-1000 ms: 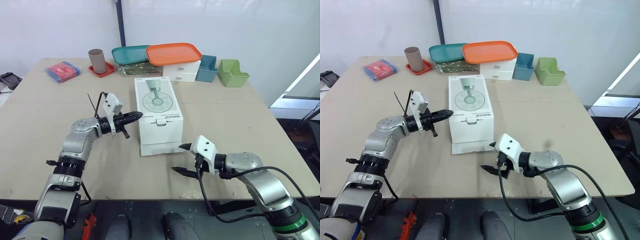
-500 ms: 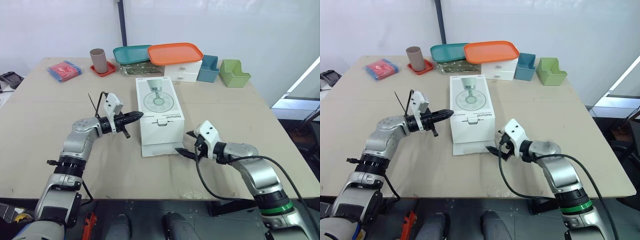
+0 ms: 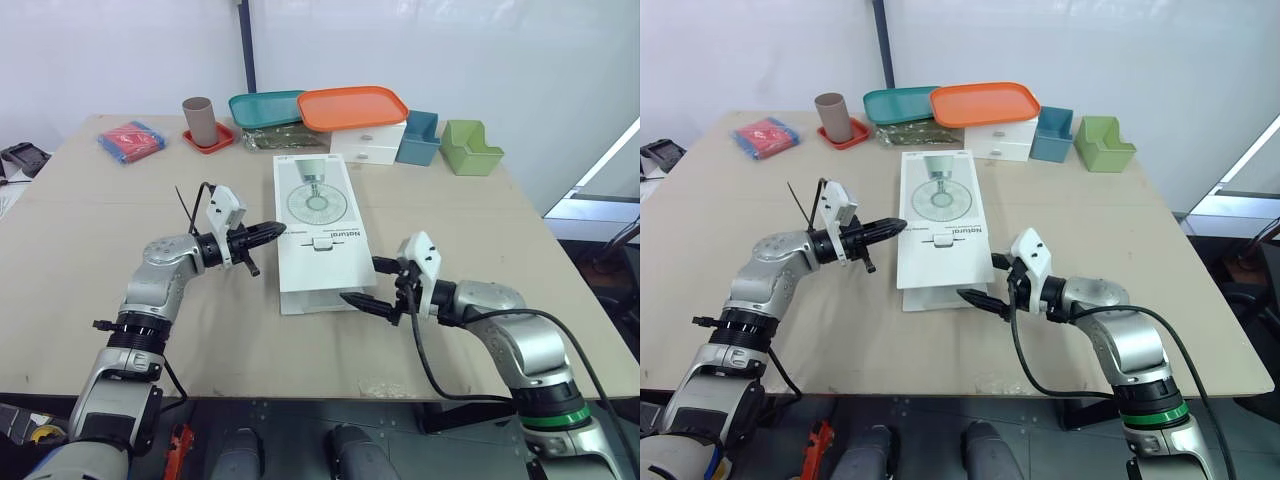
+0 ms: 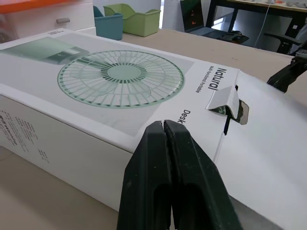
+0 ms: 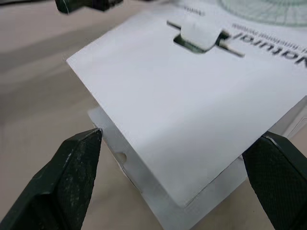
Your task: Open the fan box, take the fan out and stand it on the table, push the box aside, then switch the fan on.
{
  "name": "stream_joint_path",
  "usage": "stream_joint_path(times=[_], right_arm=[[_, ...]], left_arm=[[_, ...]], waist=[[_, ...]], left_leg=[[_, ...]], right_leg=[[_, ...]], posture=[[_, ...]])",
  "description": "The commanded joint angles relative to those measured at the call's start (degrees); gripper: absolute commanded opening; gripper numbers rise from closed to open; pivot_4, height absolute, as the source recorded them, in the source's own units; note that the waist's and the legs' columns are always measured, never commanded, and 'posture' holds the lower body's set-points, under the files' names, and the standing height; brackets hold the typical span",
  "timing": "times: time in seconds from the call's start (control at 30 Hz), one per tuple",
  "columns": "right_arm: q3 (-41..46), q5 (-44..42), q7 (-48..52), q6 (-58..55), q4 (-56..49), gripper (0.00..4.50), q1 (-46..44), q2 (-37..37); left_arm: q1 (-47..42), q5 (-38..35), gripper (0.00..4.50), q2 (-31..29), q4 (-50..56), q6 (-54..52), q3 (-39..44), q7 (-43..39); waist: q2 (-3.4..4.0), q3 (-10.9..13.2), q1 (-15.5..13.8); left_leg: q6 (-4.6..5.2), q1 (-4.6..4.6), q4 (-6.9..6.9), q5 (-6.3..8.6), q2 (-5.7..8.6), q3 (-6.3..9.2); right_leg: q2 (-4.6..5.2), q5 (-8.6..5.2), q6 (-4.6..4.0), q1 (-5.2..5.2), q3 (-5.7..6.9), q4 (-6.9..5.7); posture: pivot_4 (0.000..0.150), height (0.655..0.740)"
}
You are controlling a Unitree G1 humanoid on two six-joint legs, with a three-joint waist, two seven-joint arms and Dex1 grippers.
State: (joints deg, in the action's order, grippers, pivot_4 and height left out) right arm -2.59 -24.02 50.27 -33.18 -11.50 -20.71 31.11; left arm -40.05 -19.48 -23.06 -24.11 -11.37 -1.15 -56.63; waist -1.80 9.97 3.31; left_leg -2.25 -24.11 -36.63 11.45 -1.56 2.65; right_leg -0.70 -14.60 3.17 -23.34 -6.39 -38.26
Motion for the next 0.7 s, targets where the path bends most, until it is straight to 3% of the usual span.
stream_joint_path(times=[0.03, 0.37, 0.7], right_arm=[[4.27, -6.53, 0.48, -1.70, -3.90, 4.50, -0.89, -1.18], [8.96, -16.01, -3.44, -5.49, -3.64, 4.50, -5.86, -4.71], [0.92, -5.22, -9.19, -1.08, 3.69, 4.50, -10.35, -7.91]], left_arm=[[-0.71, 0.01, 0.10, -0.44, 0.72, 1.35, 1.35, -0.18], [-1.21, 0.27, 0.10, -0.83, 0.35, 1.73, 1.67, -0.35], [-2.27, -4.82, 0.10, -5.37, 10.58, -3.52, 6.02, -1.44]], waist=[[0.00, 0.00, -0.01], [0.02, 0.01, -0.10], [0.06, 0.04, -0.04]], left_leg=[[0.00, 0.00, 0.00, 0.00, 0.00, 0.00], [0.01, 0.00, 0.00, 0.00, -0.01, 0.01], [0.01, -0.03, 0.02, -0.01, -0.06, 0.01]], right_leg=[[0.00, 0.00, 0.00, 0.00, 0.00, 0.00], [0.00, 0.01, -0.01, 0.00, 0.02, 0.00], [-0.03, 0.01, -0.03, -0.04, 0.03, 0.00]], posture=[[0.150, 0.7400], [0.150, 0.7400], [0.150, 0.7400]])
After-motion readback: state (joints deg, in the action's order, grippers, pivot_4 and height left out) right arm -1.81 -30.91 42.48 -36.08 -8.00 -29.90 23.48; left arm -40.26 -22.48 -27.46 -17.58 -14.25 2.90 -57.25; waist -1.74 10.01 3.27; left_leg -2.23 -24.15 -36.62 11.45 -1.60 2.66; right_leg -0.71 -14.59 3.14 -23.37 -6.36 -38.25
